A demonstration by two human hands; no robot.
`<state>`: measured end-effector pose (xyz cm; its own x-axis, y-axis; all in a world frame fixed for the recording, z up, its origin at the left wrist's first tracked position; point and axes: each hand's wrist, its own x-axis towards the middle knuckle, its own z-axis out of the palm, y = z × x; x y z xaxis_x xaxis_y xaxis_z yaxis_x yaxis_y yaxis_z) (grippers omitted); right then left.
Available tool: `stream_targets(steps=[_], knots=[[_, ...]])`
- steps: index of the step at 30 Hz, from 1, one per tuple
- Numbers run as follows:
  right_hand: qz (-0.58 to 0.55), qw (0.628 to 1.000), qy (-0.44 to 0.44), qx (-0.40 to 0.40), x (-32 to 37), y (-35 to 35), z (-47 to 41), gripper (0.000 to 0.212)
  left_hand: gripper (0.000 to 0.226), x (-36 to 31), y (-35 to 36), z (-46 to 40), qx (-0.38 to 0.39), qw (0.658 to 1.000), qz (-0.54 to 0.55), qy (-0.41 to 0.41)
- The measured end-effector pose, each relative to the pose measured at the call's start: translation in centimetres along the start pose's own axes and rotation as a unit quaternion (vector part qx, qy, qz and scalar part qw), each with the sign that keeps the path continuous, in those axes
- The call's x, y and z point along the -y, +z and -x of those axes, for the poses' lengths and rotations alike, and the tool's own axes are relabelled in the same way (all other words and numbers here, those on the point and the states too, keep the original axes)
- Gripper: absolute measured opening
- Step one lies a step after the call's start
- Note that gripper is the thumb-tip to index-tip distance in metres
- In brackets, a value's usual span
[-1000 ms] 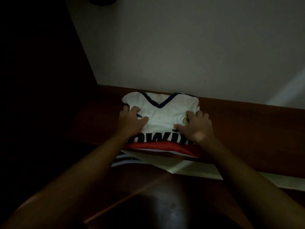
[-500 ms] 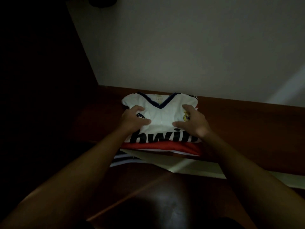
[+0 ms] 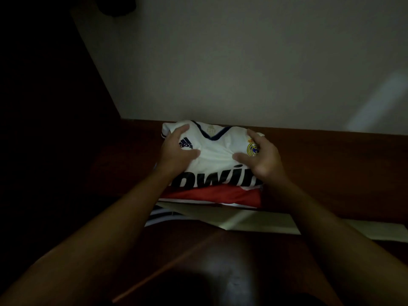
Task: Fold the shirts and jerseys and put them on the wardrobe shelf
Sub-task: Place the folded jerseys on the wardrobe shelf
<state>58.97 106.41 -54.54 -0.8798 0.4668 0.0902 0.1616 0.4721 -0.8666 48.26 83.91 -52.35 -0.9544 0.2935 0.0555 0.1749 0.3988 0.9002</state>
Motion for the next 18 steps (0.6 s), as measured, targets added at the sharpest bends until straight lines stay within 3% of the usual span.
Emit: stream_targets(steps=[6, 13, 18], knots=[[0.003, 0.998, -0.022, -0.066, -0.5, -4.8, 0.1, 0.084, 0.08, -3.8, 3.1, -0.9, 0.04, 0.998, 0.03, 0.049], [0.033, 0.992, 0.007, -0.12, -3.8, -14.2, 0.7, 0.087, 0.082, -9.2, 11.5, -0.3, 0.096, 0.988, 0.093, 0.071], [0.056, 0.991, 0.063, -0.108, -8.1, -19.6, 2.7, 0.091, 0.087, -9.6, 18.2, 1.6, 0.168, 0.98, 0.106, -0.009]])
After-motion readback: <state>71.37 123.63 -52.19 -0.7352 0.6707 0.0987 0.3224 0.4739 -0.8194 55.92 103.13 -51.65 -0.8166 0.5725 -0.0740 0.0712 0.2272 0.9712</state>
